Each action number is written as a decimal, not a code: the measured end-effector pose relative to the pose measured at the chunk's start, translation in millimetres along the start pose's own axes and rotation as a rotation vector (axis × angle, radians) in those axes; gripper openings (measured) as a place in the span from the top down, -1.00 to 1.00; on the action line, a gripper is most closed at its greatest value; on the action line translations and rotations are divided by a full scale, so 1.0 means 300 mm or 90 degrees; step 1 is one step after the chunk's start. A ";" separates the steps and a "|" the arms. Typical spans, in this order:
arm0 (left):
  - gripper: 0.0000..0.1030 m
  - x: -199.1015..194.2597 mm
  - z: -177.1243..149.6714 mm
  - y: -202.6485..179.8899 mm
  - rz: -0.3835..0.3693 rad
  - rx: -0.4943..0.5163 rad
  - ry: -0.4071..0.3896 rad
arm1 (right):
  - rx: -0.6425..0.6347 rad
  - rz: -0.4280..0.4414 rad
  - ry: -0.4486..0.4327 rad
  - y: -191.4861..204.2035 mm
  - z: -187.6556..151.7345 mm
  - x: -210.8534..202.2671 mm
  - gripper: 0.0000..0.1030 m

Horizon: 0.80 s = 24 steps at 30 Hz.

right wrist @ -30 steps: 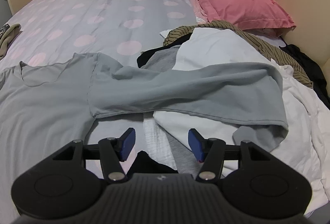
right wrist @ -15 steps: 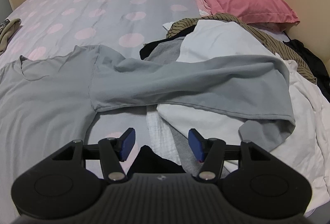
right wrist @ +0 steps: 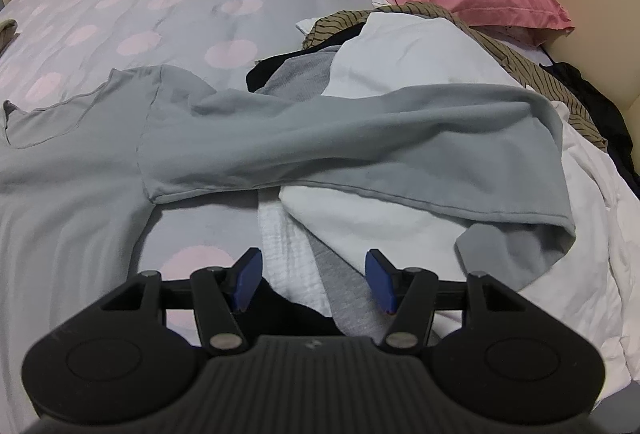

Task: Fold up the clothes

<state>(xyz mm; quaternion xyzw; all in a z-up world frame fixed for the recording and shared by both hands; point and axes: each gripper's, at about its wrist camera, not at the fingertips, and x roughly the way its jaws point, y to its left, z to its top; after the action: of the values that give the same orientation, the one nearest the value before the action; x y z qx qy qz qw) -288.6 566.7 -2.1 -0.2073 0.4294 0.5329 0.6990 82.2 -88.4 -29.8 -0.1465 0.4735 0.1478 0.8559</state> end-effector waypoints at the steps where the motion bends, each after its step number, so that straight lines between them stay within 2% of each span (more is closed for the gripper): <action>1: 0.89 0.001 -0.005 0.000 0.010 0.004 0.000 | 0.000 0.000 0.000 0.000 0.003 0.003 -0.17; 4: 0.64 -0.030 -0.011 0.004 0.022 0.004 -0.019 | -0.004 0.003 -0.002 0.003 0.009 0.002 -0.17; 5: 0.63 -0.052 -0.006 -0.002 0.015 0.006 -0.034 | -0.002 0.013 -0.004 0.002 0.012 -0.001 -0.17; 8: 0.61 -0.114 0.026 -0.069 -0.052 0.041 -0.067 | -0.010 0.065 -0.019 0.008 0.033 -0.017 -0.17; 13: 0.49 -0.175 0.072 -0.303 -0.178 0.136 -0.104 | -0.047 0.154 -0.044 0.053 0.117 -0.015 -0.17; 16: 0.41 -0.169 0.072 -0.484 -0.246 0.198 -0.105 | -0.074 0.161 -0.045 0.108 0.179 0.028 -0.17; 20: 0.15 -0.122 0.045 -0.702 -0.312 0.264 -0.096 | -0.105 0.166 -0.045 0.188 0.272 0.121 -0.17; 22: 0.08 -0.089 0.030 -0.799 -0.340 0.291 -0.089 | -0.114 0.179 -0.048 0.223 0.314 0.166 -0.17; 24: 0.06 -0.041 0.024 -0.864 -0.347 0.303 -0.078 | -0.122 0.195 -0.051 0.262 0.365 0.216 -0.17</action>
<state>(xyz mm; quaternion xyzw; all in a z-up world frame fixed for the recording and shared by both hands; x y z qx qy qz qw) -47.3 475.3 -31.7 -0.1135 0.4280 0.2239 0.8682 168.4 33.5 -38.2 -0.1476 0.4392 0.3264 0.8239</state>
